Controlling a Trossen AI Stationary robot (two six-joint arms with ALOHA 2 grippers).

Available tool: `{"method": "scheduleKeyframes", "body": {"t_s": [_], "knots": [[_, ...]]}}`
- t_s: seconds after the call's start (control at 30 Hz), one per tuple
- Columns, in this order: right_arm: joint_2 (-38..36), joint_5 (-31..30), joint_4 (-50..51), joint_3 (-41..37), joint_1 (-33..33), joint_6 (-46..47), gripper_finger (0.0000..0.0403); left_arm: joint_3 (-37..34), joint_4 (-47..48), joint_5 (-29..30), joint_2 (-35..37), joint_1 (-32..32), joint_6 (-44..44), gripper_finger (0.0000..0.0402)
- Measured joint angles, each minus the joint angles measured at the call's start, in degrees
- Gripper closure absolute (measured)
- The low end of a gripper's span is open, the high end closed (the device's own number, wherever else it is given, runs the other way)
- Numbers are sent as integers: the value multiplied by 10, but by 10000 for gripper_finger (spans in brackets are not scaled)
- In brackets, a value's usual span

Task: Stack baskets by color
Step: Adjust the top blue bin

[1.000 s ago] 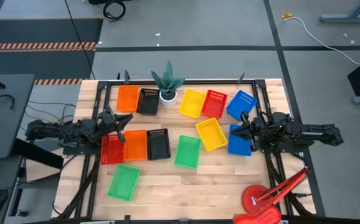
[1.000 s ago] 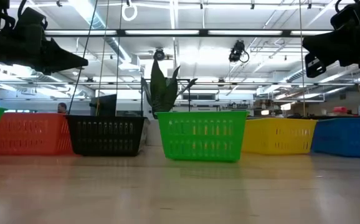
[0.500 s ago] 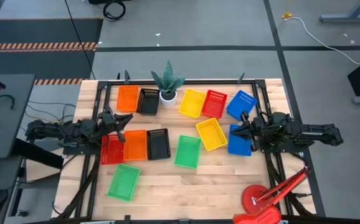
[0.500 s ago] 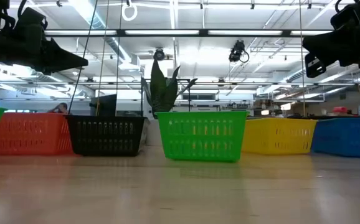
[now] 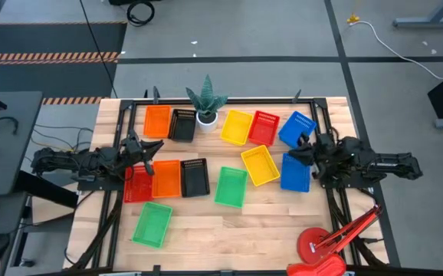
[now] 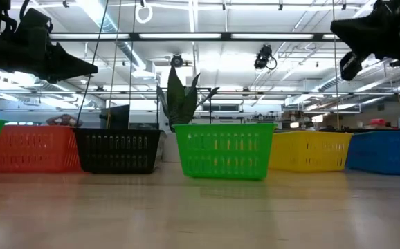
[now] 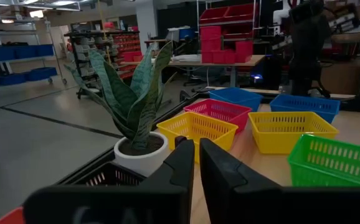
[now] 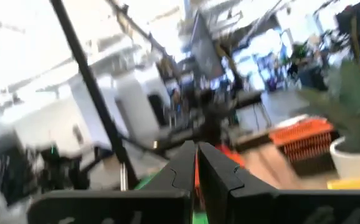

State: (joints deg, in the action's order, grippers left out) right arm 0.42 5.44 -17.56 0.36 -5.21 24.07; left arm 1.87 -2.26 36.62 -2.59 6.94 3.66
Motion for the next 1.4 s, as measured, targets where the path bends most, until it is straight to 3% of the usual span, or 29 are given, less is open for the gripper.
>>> {"method": "scheduleKeyframes", "body": {"t_s": [0.2,0.4,0.53,0.67,0.83,1.13,1.4], "knots": [[17,6,-81,1,10,-84,379,0,0,0,0,0,0,368],[125,-27,-26,55,40,-100,398,0,0,0,0,0,0,376],[240,-120,87,130,53,-122,397,0,0,0,0,0,0,373],[359,-218,265,240,48,-113,396,0,0,0,0,0,0,368],[499,-279,463,361,18,-66,396,0,0,0,0,0,0,366],[682,-247,664,518,-67,-40,333,0,-2,0,0,0,-60,372],[764,-238,822,538,-107,33,260,0,-1,0,0,0,-157,363]]}}
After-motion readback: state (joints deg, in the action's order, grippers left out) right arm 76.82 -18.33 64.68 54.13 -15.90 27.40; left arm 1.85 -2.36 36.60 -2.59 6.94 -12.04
